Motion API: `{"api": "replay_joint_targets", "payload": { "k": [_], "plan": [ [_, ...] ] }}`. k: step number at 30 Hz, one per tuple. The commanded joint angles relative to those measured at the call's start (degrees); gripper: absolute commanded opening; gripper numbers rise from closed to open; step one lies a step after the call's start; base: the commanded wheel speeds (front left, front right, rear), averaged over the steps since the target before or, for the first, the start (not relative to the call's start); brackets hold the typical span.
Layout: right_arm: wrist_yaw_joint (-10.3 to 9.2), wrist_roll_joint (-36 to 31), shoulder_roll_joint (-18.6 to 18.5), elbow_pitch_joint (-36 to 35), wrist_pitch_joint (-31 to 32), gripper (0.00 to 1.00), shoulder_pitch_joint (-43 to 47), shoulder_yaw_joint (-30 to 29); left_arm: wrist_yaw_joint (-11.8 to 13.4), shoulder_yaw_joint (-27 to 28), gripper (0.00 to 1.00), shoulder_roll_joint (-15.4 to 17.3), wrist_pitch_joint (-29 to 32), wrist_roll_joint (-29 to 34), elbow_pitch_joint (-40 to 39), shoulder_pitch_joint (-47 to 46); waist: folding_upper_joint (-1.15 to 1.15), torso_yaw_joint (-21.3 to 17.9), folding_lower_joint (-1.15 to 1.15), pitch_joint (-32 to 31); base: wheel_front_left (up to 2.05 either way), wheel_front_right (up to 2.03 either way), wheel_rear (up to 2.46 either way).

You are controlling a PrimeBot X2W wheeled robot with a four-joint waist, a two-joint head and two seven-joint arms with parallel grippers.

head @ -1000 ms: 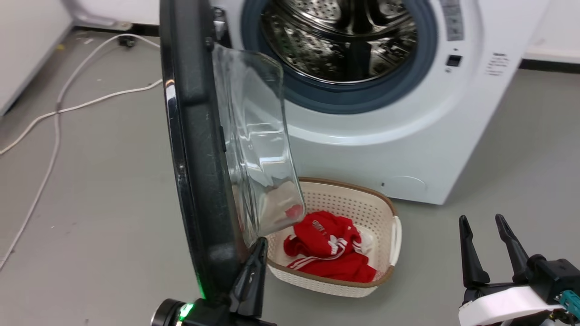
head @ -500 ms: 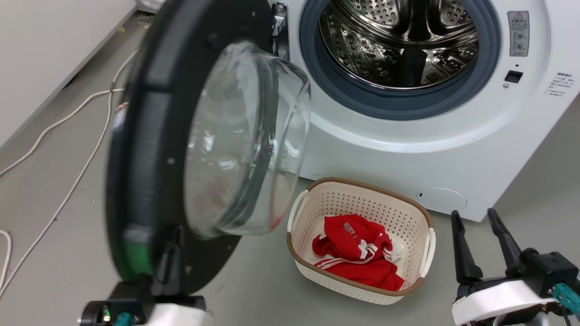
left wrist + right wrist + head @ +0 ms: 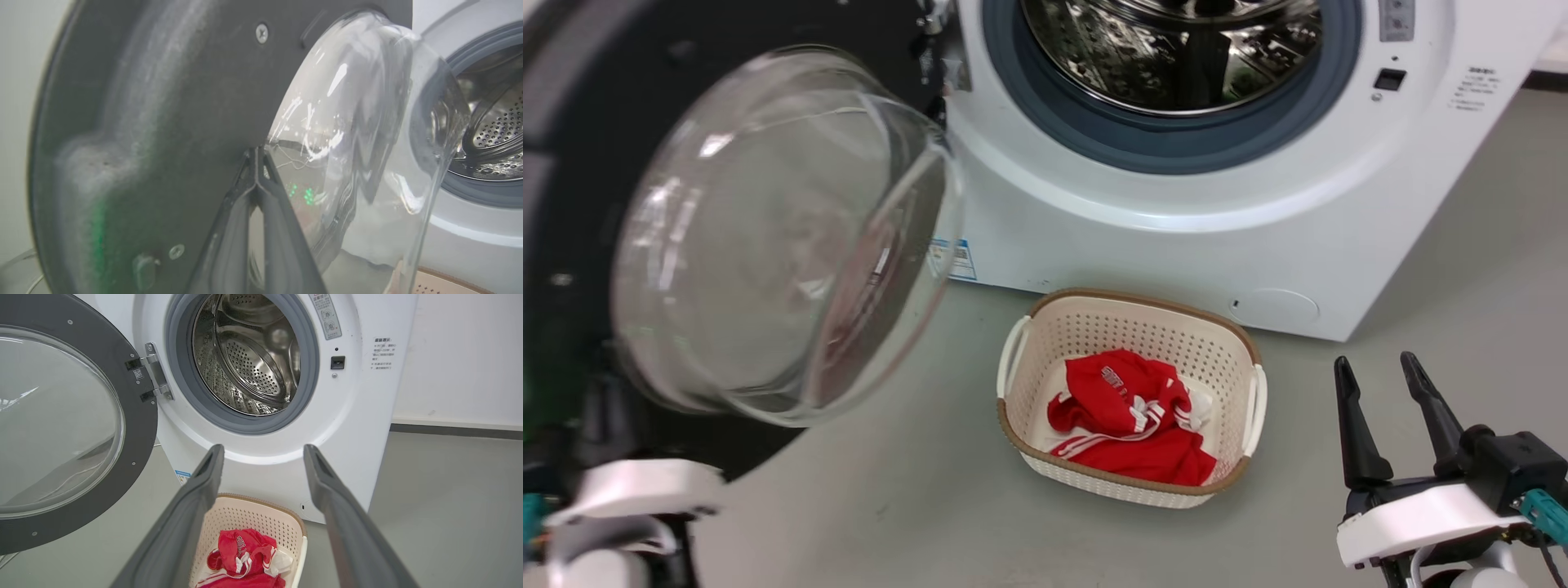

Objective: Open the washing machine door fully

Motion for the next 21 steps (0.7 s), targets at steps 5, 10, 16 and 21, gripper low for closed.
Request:
{"api": "replay_joint_targets", "payload": {
  "k": [5, 10, 16, 21],
  "plan": [
    [-0.02, -0.5, 0.0, -0.5, -0.2, 1.00, -1.7, -0.7, 0.6, 7.6, 0.00, 5.0, 0.1, -0.9, 3.2, -2.9, 0.00, -3.4, -0.01, 3.1, 0.00, 0.00, 0.00],
    [-0.03, -0.3, 0.0, -0.4, -0.8, 1.00, -2.7, -1.1, 0.1, 11.1, 0.00, 7.8, 0.1, -0.6, 5.9, -4.8, 0.00, -4.8, -0.01, 4.5, 0.00, 0.00, 0.00],
    [-0.02, -0.5, 0.0, -0.4, -1.3, 1.00, -3.4, -1.1, -1.4, 14.9, 0.00, 10.5, 0.1, -0.7, 10.4, -7.3, 0.00, -5.4, -0.01, 5.3, 0.00, 0.00, 0.00],
    [-0.03, -0.5, 0.0, 0.3, -1.5, 1.00, -3.3, -1.2, -3.3, 15.9, 0.00, 11.3, 0.1, 0.7, 13.2, -8.2, 0.00, -5.6, -0.01, 4.3, 0.00, 0.00, 0.00]
  ]
}}
